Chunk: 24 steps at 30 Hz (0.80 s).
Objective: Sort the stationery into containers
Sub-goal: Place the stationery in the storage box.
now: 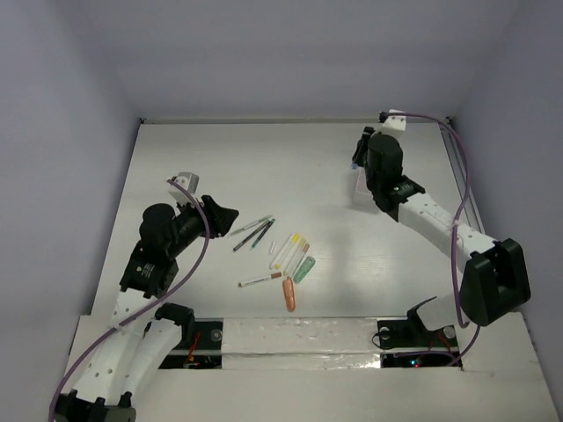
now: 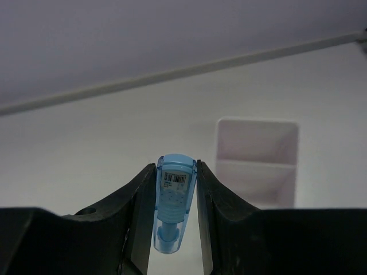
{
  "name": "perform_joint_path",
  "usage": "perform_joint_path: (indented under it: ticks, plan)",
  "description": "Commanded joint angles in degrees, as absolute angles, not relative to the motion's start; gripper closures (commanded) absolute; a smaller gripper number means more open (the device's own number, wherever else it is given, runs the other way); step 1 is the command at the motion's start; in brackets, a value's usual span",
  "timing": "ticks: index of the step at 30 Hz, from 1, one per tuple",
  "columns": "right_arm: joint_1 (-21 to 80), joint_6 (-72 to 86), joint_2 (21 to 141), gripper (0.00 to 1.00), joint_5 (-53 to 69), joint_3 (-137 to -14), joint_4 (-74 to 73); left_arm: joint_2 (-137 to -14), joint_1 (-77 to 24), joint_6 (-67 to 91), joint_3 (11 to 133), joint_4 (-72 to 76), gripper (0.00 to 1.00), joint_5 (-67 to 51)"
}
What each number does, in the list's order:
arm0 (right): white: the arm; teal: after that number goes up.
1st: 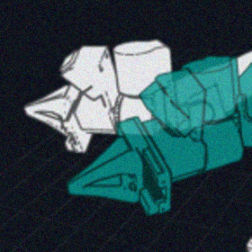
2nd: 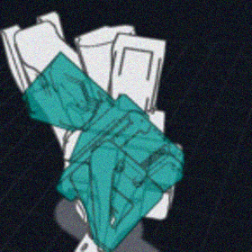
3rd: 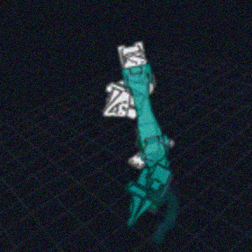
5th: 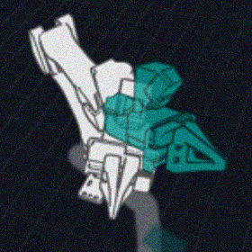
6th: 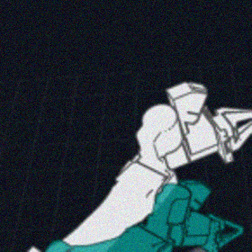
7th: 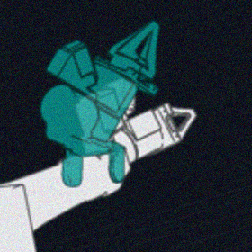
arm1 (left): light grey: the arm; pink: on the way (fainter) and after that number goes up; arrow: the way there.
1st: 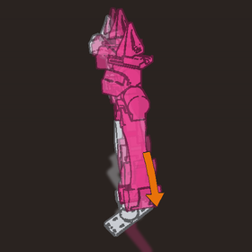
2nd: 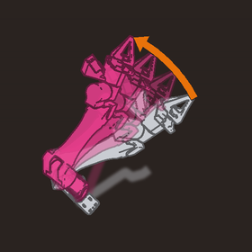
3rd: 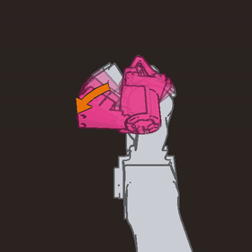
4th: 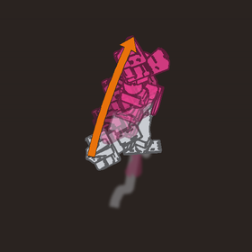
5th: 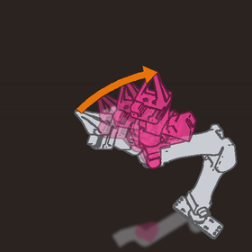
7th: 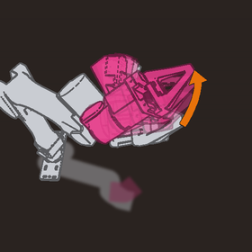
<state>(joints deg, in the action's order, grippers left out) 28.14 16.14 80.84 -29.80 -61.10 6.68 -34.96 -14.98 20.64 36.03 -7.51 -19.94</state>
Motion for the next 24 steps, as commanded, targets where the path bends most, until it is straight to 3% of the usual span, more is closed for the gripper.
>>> perform_joint_path:
  ticks: [1,9,24]
  plan:
    - [23.5,8.4,83.9,0.88,-36.2,-61.5,23.0,-35.7,-15.5,20.5,35.6,-4.5,0.60,-22.8]
    - [19.3,-2.3,94.2,0.88,-39.7,-64.5,35.8,-35.7,-16.0,20.4,35.7,-4.7,0.60,-22.4]
    - [16.1,-9.1,103.0,0.85,-40.3,-67.9,42.0,-37.6,-16.0,20.1,36.2,-4.4,0.59,-21.9]
